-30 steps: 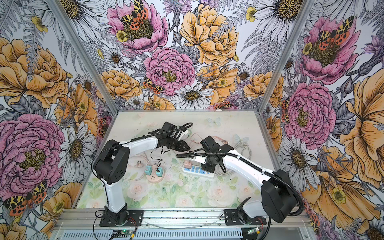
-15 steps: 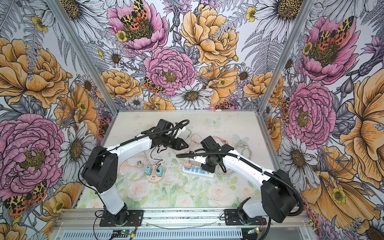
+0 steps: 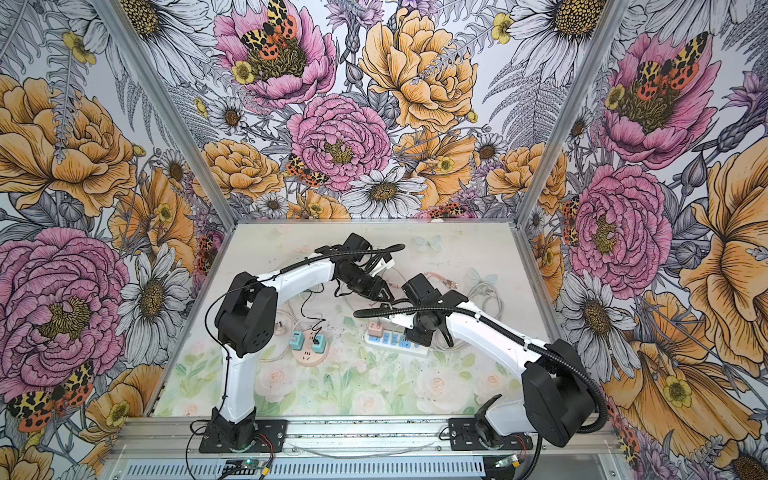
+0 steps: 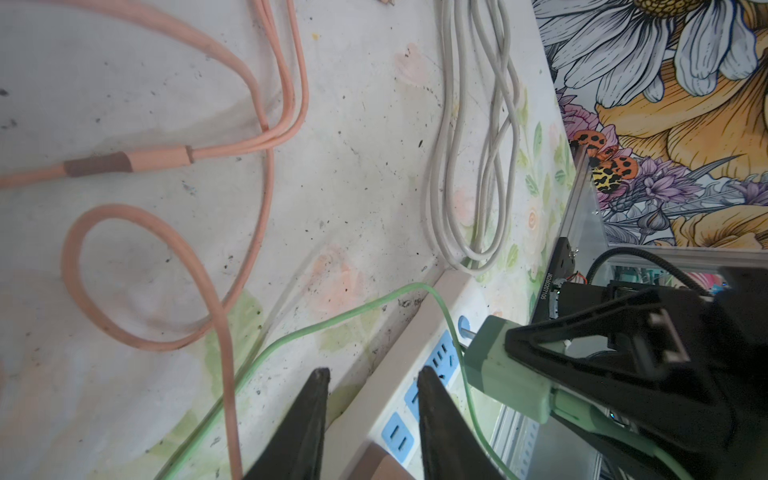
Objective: Insert the plug
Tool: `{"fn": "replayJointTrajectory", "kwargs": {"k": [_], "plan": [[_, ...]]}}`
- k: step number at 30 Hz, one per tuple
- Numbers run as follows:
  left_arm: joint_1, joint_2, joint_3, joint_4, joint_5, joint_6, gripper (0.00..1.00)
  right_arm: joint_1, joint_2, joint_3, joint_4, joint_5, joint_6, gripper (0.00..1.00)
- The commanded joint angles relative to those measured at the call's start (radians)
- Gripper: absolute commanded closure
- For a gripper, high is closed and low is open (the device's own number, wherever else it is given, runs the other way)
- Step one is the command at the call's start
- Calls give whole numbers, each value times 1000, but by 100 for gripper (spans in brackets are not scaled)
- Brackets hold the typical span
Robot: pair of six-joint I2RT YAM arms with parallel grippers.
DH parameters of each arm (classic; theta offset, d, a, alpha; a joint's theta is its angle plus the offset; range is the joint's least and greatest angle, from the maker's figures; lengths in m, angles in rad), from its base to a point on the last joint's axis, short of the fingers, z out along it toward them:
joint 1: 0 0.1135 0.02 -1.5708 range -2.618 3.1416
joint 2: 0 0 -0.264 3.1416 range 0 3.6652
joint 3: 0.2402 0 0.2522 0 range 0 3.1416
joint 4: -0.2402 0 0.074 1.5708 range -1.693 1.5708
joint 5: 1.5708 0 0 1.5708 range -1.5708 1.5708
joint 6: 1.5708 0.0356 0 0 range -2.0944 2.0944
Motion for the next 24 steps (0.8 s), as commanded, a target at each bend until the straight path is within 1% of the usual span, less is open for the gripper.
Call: {"fn": "replayJointTrajectory", "kwargs": {"k": [1, 5, 7, 8, 11, 12, 15, 19, 22, 24], "plan": [[-8, 30, 75, -150, -2, 83, 60, -9, -38, -13, 46, 33, -3, 100], [-18, 74, 128, -232, -53, 131, 59, -10, -55, -28, 72, 28, 0, 100], [-29, 88, 142, -268, -64, 176, 58, -9, -57, -29, 77, 32, 0, 100], [-42, 96, 154, -293, -101, 204, 58, -10, -55, -30, 80, 35, -1, 100], [-76, 129, 185, -325, -270, 262, 58, -12, -55, -30, 83, 44, 2, 100], [-81, 138, 190, -325, -285, 275, 58, -13, -55, -30, 84, 45, 6, 100], [-75, 158, 207, -321, -268, 300, 56, -15, -61, -32, 86, 41, 18, 100], [-99, 157, 220, -288, -360, 326, 55, -16, -70, -39, 94, 39, 25, 100], [-102, 168, 241, -263, -393, 320, 55, -18, -71, -41, 97, 44, 31, 100], [-103, 169, 237, -232, -396, 312, 55, -20, -72, -43, 98, 45, 34, 100]]}}
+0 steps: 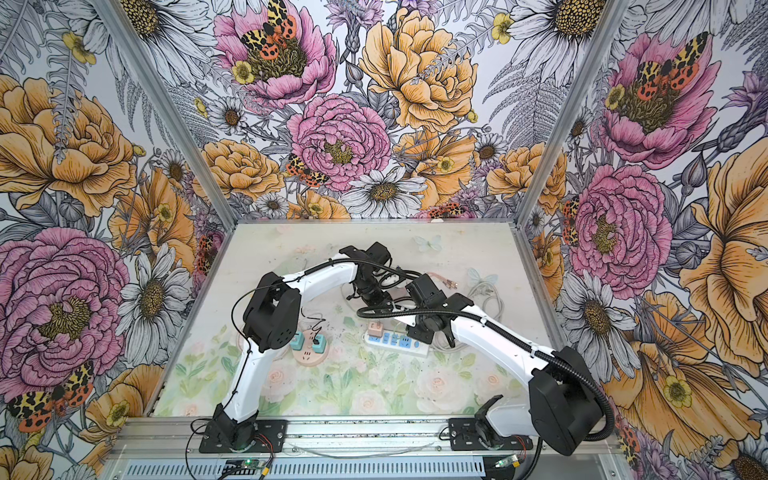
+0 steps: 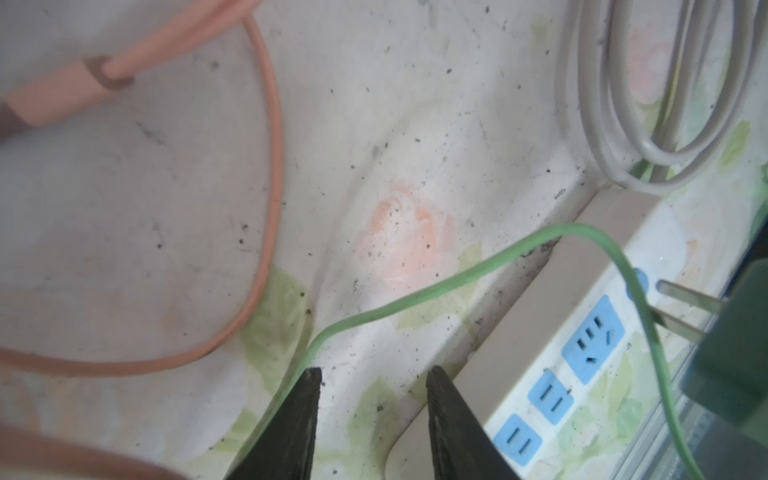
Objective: Insert the plug
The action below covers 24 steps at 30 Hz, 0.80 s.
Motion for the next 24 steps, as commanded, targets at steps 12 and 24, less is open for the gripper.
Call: {"fn": "replayJointTrajectory", "kwargs": {"k": [12, 24], "plan": [[-65, 24, 0, 139, -46, 57, 55, -14, -16, -12, 34, 14, 27, 100], [-70, 44, -21, 252, -154, 10, 77, -15, -14, -10, 34, 7, 33, 100]]}}
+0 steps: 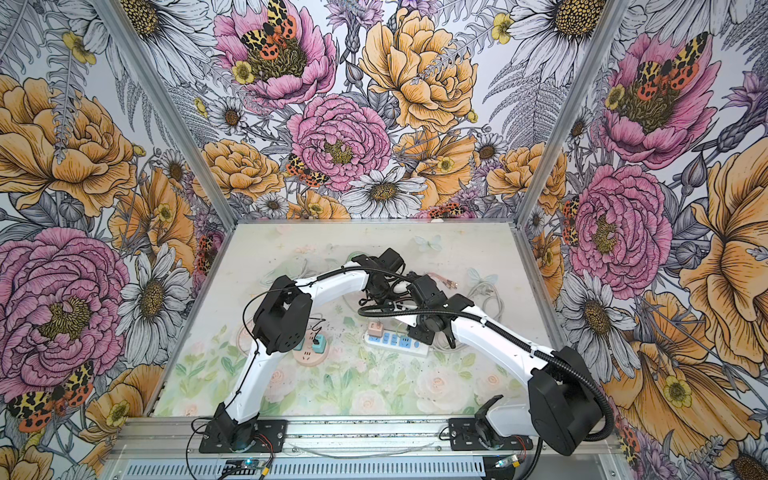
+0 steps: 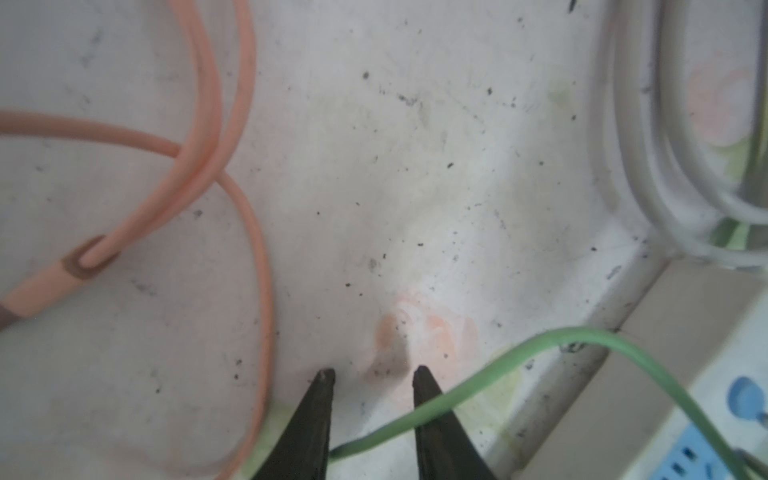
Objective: Insert the plug
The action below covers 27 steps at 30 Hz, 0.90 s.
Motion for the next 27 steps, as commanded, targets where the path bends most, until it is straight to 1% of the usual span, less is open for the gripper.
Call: {"fn": "replayJointTrajectory", "kwargs": {"k": [1, 2, 5, 7, 11, 13, 15, 17, 24, 27], "plan": [[12, -8, -26, 94, -26, -29, 83, -8, -15, 2, 29, 5, 13, 100], [23, -16, -37, 115, -12, -43, 86, -8, -17, 1, 28, 1, 14, 100], [59, -49, -80, 174, 16, -94, 90, -8, -23, -4, 28, -10, 14, 100], [86, -65, -93, 194, 27, -127, 90, -7, -22, -8, 28, -15, 13, 100], [118, -72, -104, 204, -5, -161, 91, -3, -8, -9, 26, -50, 30, 100], [135, -72, -115, 220, 1, -187, 91, 0, -3, -6, 26, -69, 44, 100], [159, -72, -128, 239, 33, -216, 92, 4, 0, -6, 26, -78, 54, 100], [168, -76, -145, 261, 62, -223, 91, 7, 5, -10, 26, -94, 60, 100], [168, -70, -153, 281, 107, -221, 91, 31, 38, -11, 16, -183, 70, 100], [168, -71, -160, 288, 136, -219, 90, 32, 47, -5, -1, -191, 70, 100]]}}
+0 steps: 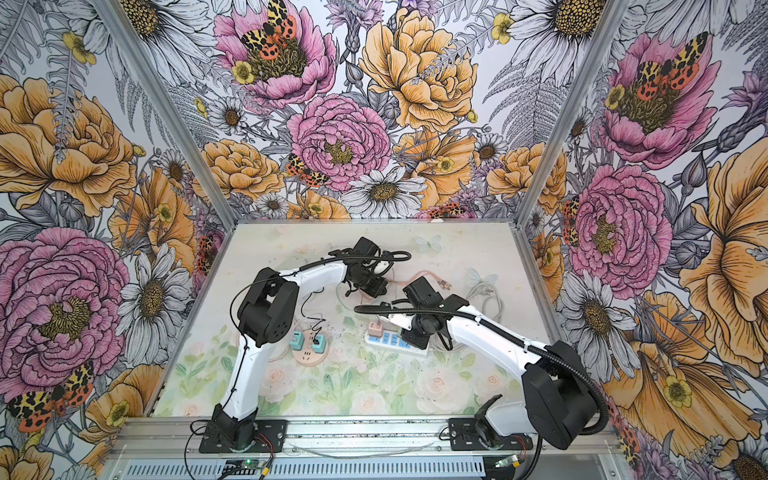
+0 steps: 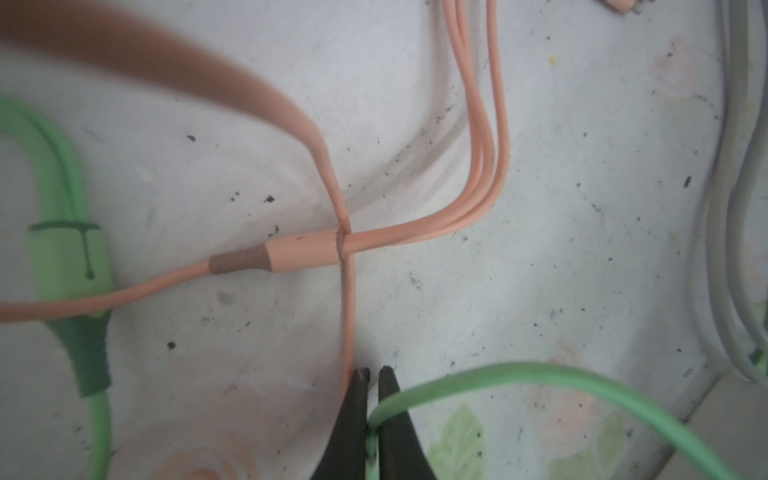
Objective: Insert the plug
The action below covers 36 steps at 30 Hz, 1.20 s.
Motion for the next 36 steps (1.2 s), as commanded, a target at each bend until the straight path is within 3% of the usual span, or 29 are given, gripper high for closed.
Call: {"fn": "replayJointTrajectory", "kwargs": {"k": [1, 26, 36], "plan": [[3, -30, -24, 41, 60, -7, 89, 7, 13, -1, -11, -46, 12, 100], [0, -53, -52, 54, 139, 2, 86, 6, 72, 21, -64, 107, -65, 100], [0, -58, -52, 54, 165, -1, 83, 3, 89, 23, -68, 93, -79, 100]]}}
